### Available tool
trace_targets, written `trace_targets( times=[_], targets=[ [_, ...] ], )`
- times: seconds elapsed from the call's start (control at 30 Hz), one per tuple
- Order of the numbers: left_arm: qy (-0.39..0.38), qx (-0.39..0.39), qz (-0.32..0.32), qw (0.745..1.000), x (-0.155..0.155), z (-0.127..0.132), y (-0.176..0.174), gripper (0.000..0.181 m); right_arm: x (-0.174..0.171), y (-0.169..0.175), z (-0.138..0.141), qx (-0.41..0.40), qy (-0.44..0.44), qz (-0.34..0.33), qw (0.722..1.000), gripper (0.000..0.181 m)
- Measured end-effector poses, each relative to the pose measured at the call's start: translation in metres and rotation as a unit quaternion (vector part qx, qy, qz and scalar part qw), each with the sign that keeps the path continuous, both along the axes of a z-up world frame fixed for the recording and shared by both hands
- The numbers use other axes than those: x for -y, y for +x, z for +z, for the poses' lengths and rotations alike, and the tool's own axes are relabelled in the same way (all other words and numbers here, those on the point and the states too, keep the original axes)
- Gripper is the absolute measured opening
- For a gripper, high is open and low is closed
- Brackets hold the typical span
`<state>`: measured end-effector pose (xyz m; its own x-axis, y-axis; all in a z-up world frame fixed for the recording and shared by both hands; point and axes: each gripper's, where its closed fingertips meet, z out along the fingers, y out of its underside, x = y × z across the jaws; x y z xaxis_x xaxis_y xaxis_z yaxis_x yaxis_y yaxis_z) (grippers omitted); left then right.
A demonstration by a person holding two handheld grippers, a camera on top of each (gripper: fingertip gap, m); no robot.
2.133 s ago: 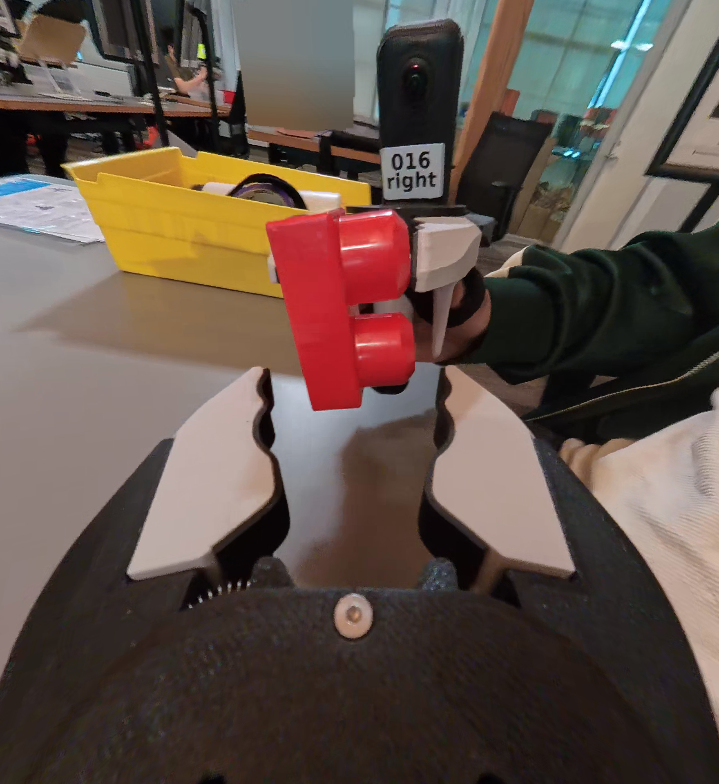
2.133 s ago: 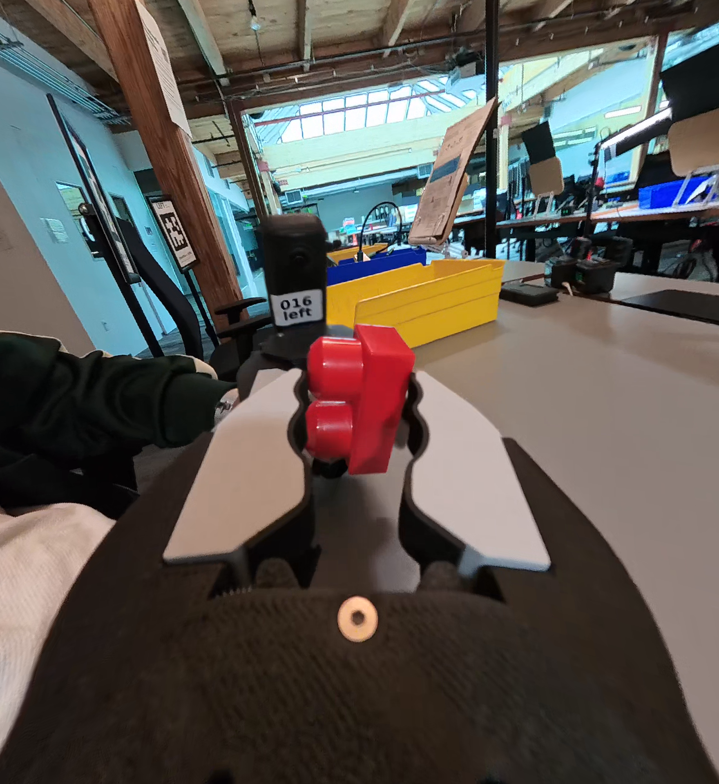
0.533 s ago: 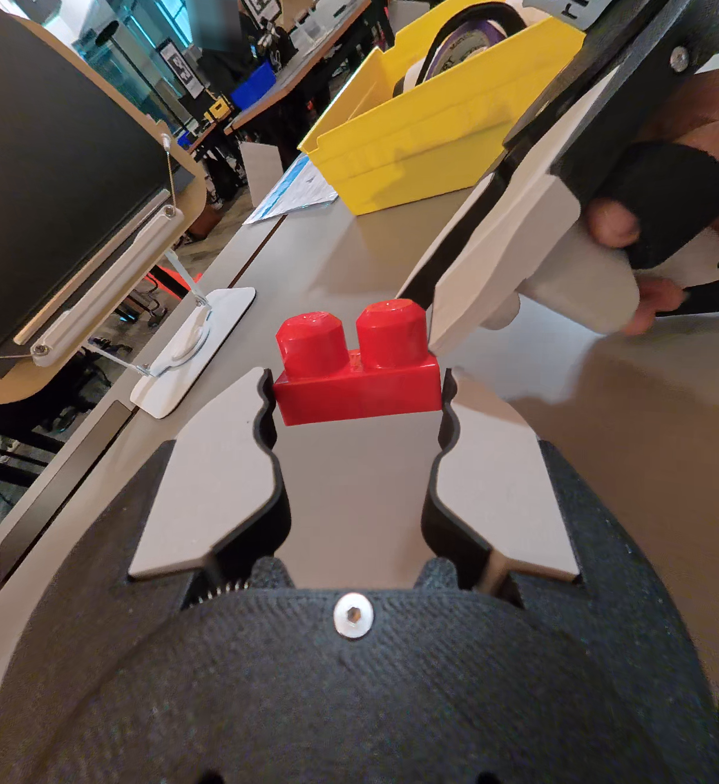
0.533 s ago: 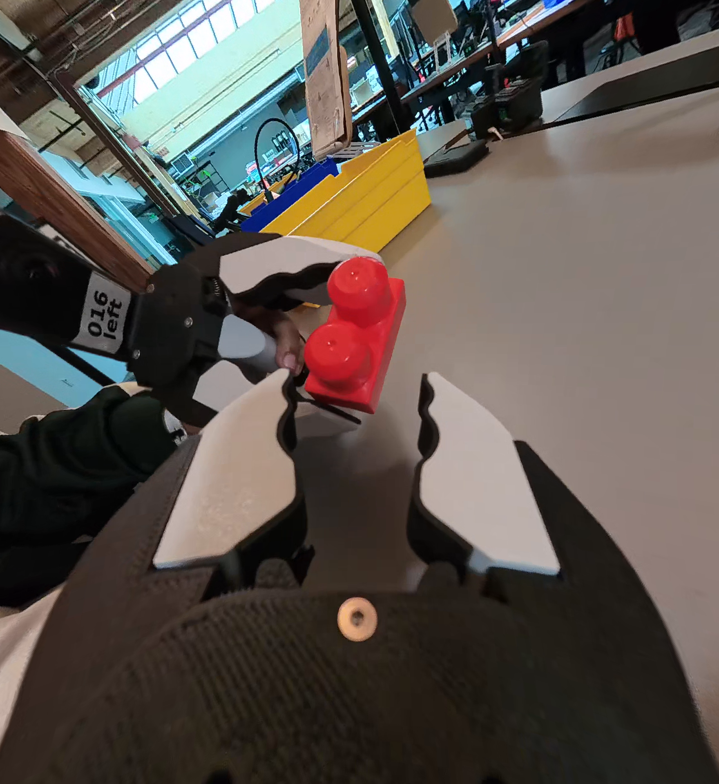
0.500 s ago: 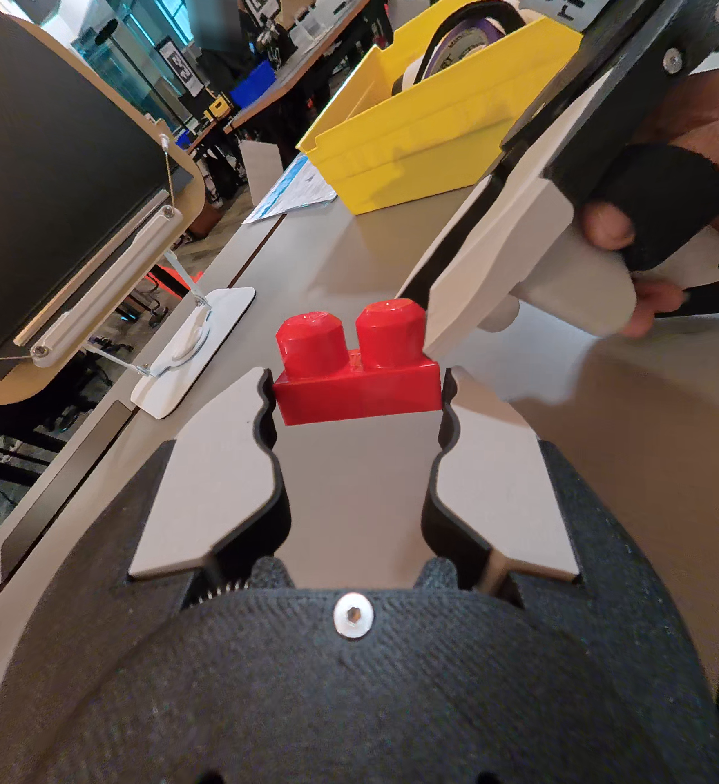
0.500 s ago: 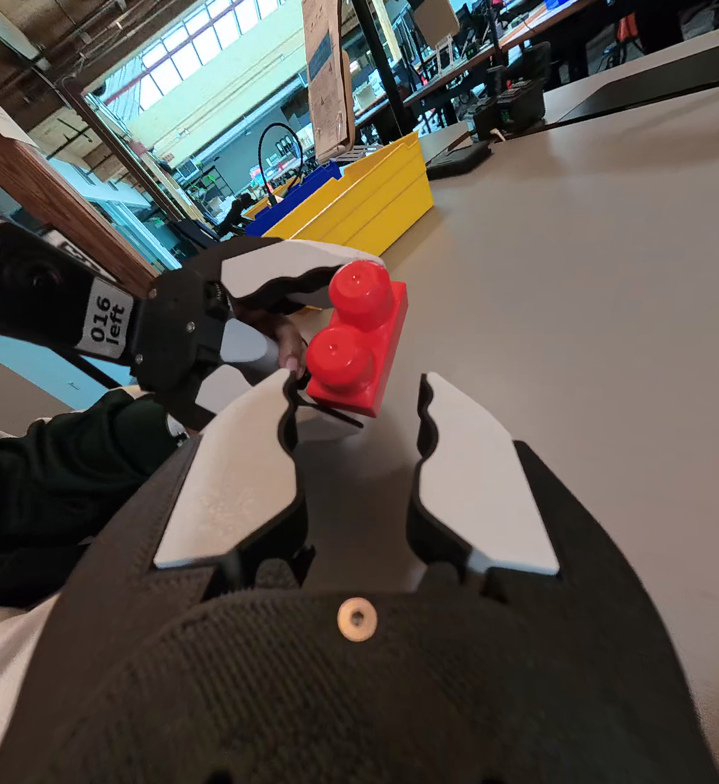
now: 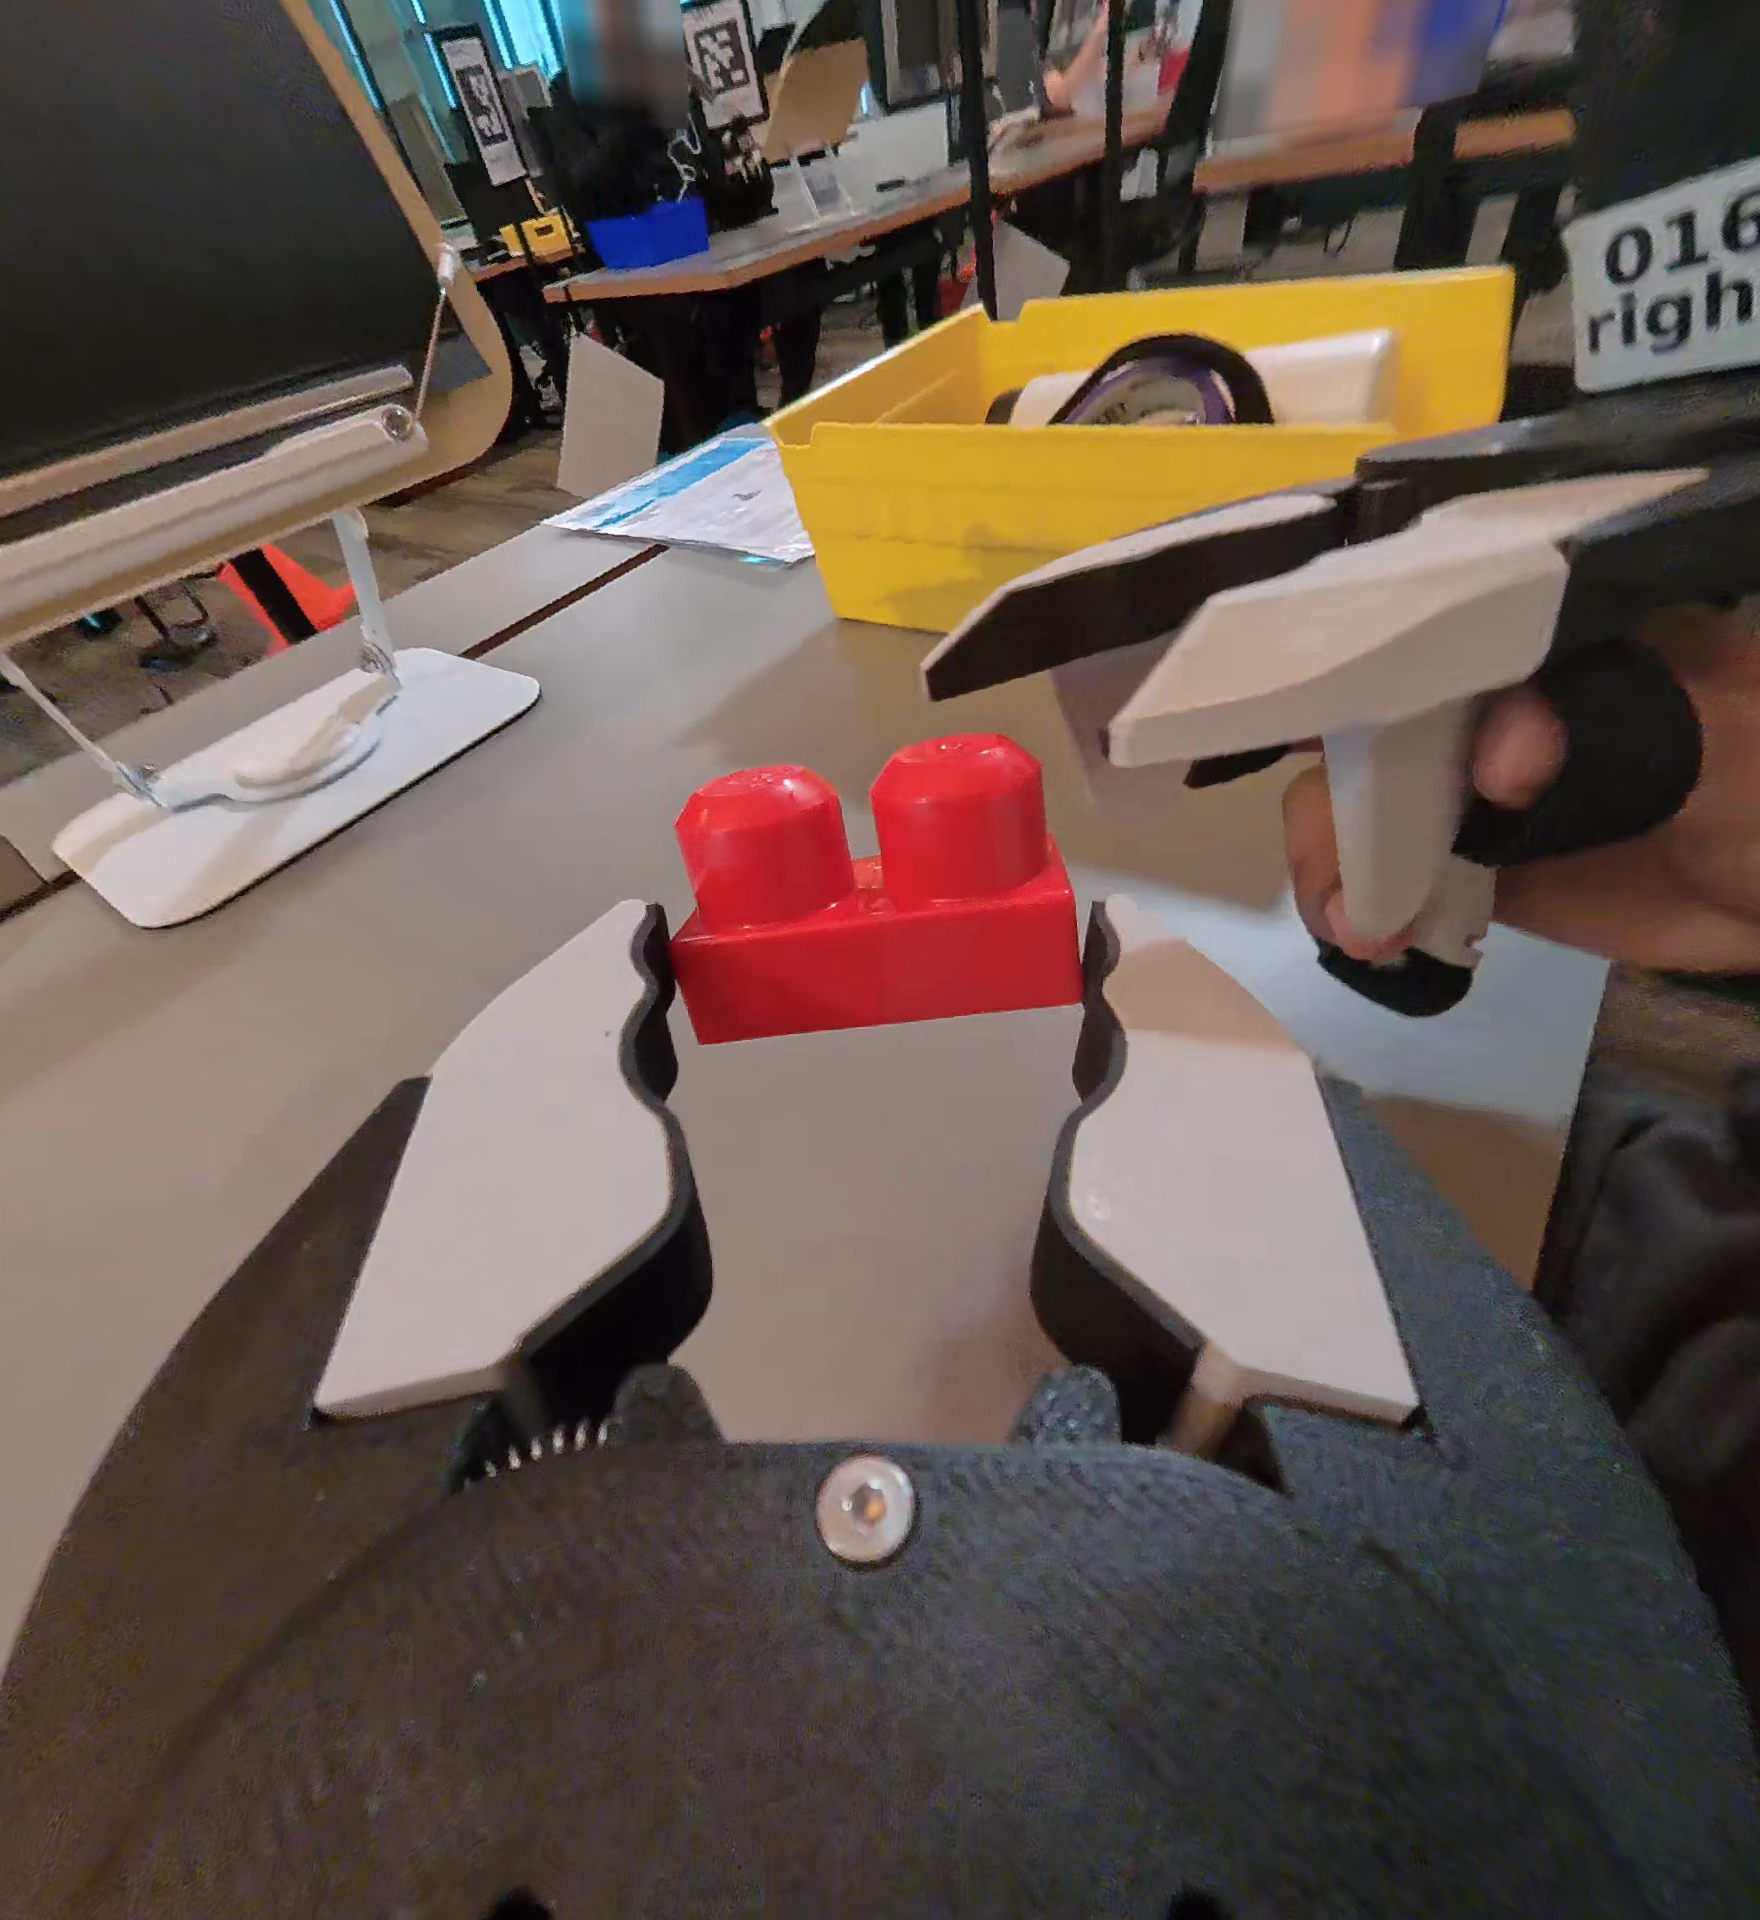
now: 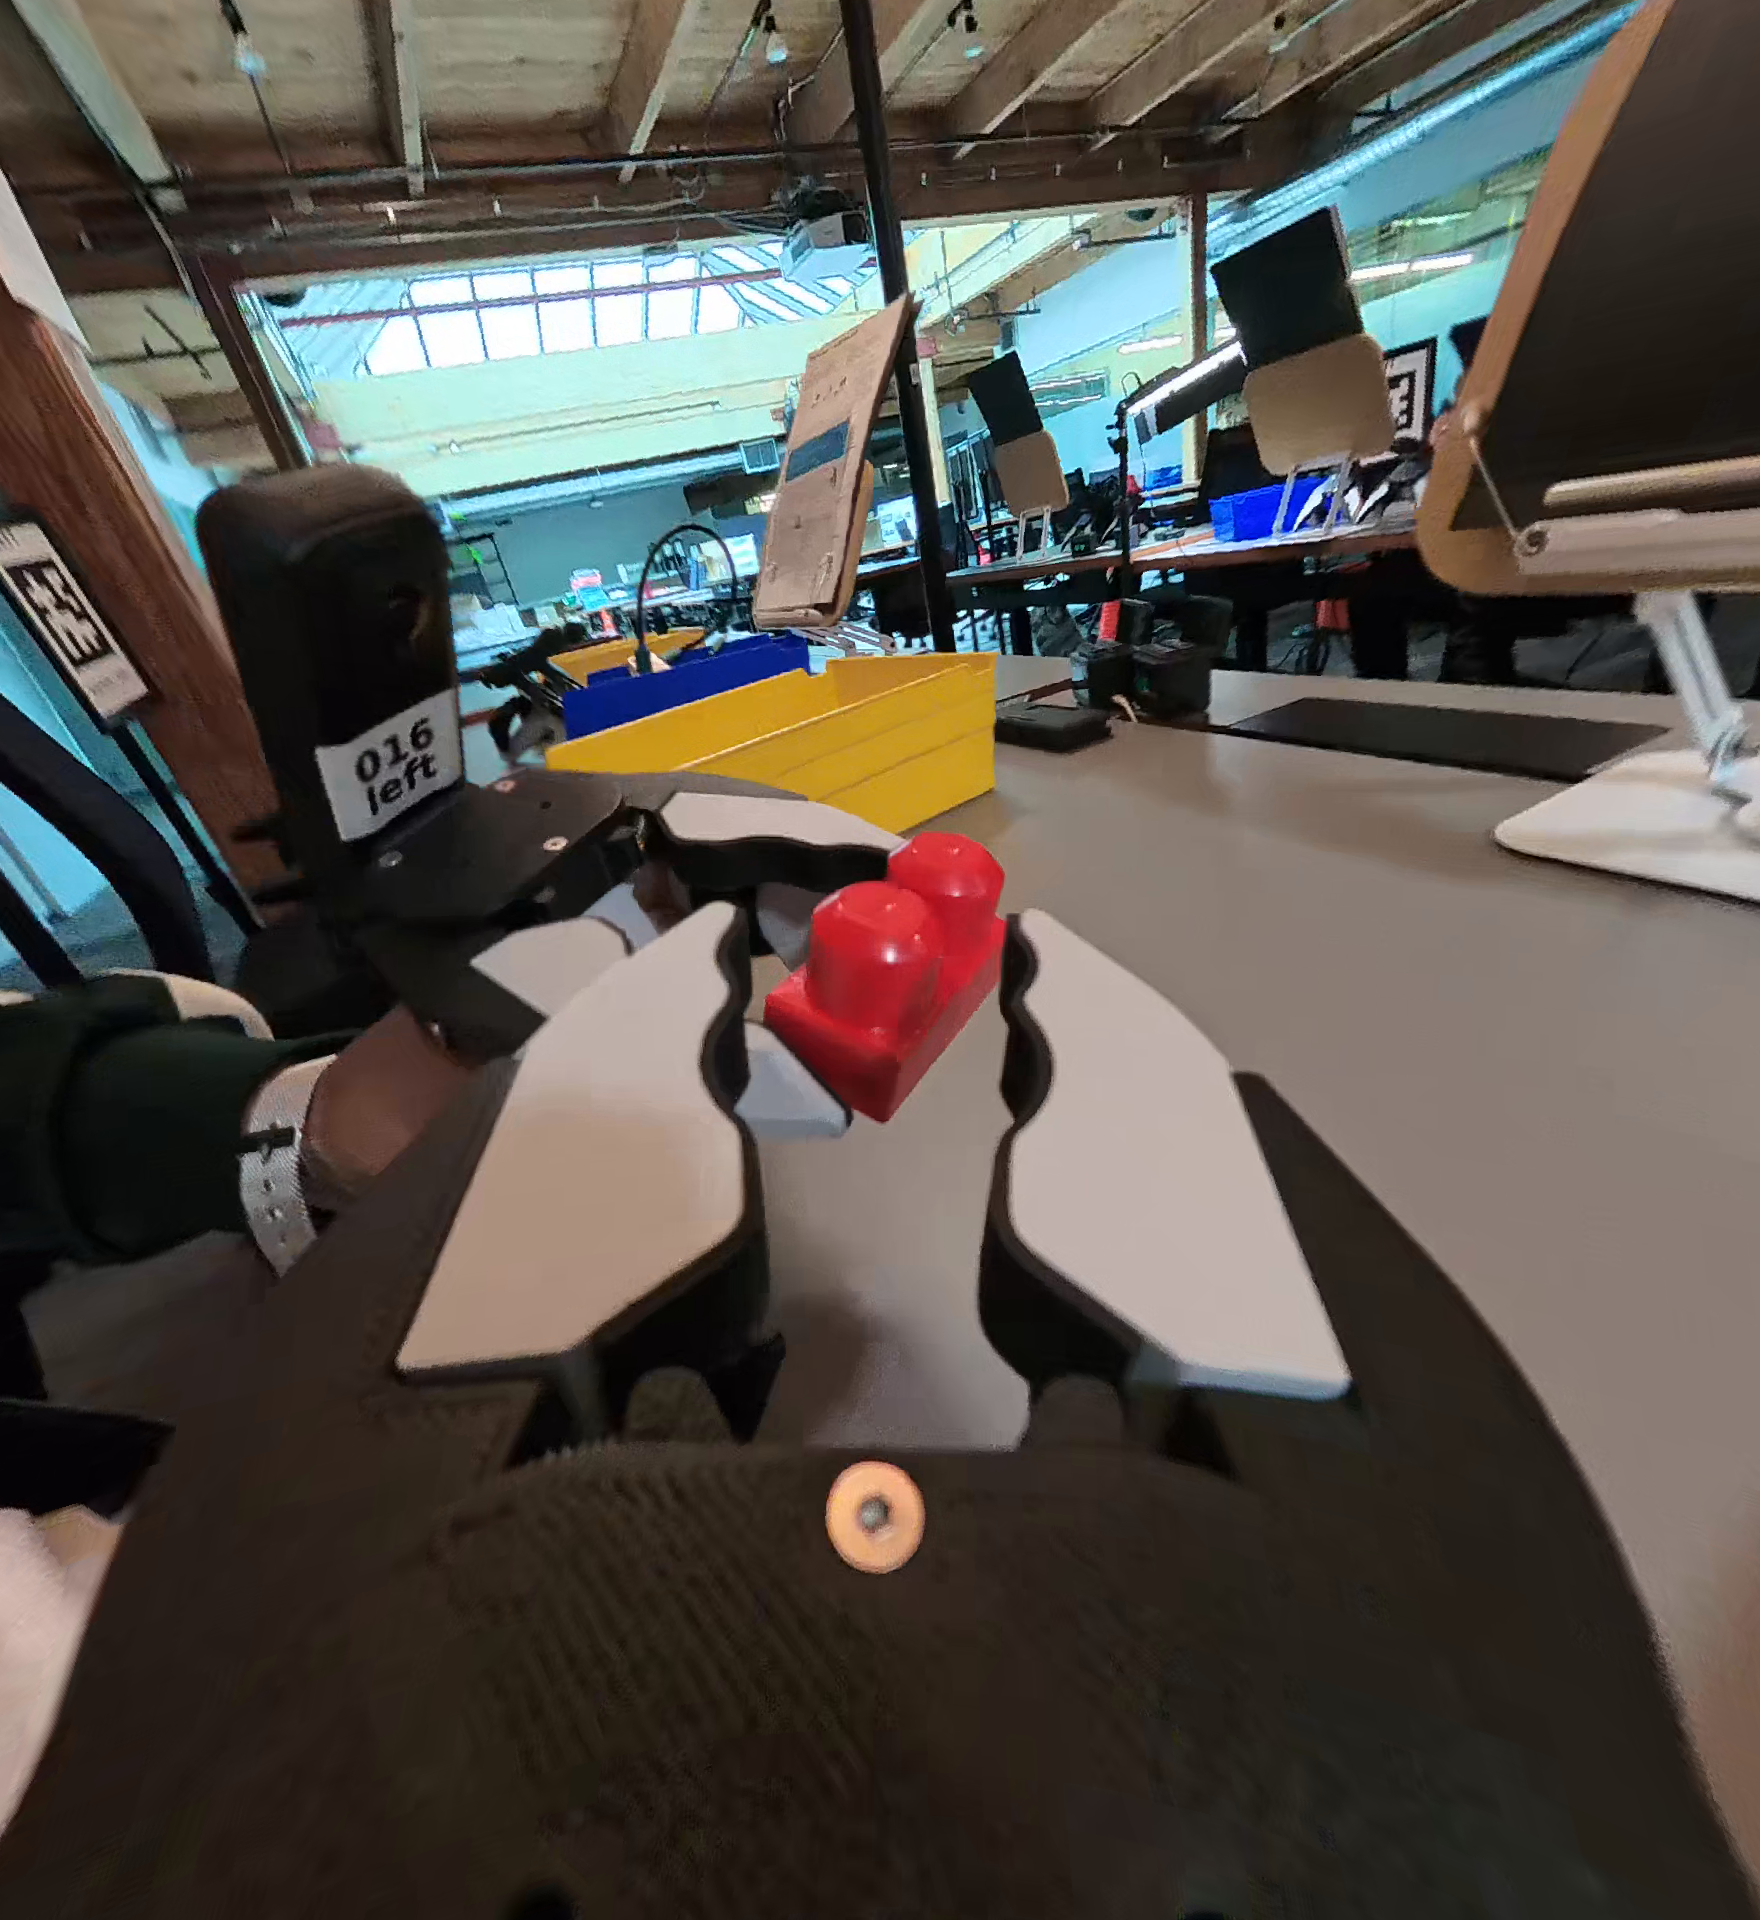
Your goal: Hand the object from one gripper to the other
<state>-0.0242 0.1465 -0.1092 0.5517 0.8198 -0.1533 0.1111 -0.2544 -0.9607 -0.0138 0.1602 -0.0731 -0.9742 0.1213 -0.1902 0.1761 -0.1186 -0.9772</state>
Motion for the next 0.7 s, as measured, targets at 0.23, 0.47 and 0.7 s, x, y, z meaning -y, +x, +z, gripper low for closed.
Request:
trace_targets(
  times=[0.23,0.47,0.7],
  targets=[
    [0.062,-0.004,-0.026,0.998,-0.006,0.006,0.004,0.074,0.006,0.010,-0.001,-0.026,0.010,-0.001,1.000,0.036],
    [0.066,-0.023,-0.037,0.997,-0.012,0.009,0.007,0.074,0.004,0.009,0.000,-0.019,0.005,-0.003,1.000,0.031],
    [0.054,-0.040,-0.039,0.997,-0.015,0.012,0.010,0.074,0.005,0.010,-0.001,-0.013,0.010,0.001,1.000,0.029]
  ],
)
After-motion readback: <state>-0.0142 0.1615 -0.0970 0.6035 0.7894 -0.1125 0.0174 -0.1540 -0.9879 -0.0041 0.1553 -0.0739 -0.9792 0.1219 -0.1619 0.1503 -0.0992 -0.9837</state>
